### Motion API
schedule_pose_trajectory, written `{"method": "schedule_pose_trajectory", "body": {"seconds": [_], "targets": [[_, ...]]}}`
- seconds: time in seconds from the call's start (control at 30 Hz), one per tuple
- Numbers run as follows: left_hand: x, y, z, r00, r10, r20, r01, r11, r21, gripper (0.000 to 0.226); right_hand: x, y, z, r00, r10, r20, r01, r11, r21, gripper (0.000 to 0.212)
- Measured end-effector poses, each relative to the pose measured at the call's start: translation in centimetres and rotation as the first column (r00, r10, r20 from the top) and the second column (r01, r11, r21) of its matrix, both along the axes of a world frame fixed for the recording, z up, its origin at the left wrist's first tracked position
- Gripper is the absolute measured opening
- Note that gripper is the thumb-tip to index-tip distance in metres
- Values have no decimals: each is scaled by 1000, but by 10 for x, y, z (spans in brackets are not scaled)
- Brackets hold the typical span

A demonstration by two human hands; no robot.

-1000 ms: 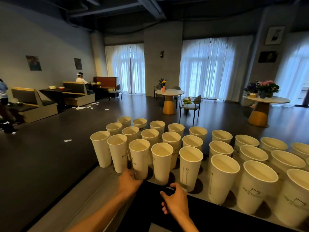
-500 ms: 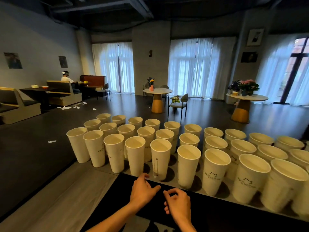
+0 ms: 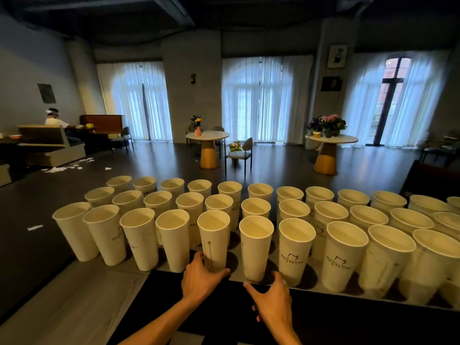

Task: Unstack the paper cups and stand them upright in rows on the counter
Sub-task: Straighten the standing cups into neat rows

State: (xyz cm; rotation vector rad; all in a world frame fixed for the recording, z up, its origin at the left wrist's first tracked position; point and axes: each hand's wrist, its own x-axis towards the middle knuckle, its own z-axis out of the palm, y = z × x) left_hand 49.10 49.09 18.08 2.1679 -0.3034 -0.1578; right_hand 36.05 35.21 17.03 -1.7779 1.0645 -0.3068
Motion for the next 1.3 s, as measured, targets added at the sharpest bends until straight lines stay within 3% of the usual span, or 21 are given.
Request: {"method": "schedule_pose_trajectory", "body": {"seconds": [0.1,0.2,0.4,0.73,0.93,1.3], "targets": [[7,2,1,1000,-21,-7,21,1000,-19,103,14,-3,1,1000,24,5,-25,997,67,99],[14,2,-1,999,-21,-29,21,1000,-13,98,26,-8,5,999,15,32,-16,999,28,83],[18,3,1,998,-29,-61,30,999,13,88,38,-8,5,999,19,47,-17,999,-36,83],[15,2,1,996,-36,-86,41,997,59,89,31,-7,4,996,84,-32,-86,993,-77,72],[3,4,4,995,50,-81,-47,998,35,83,15,-6,3,992,125,15,-123,989,-84,78],[-84,-20,-3,998,49,50,-49,999,-1,33,-52,-17,3,953,291,80,-273,944,-188,47]]}}
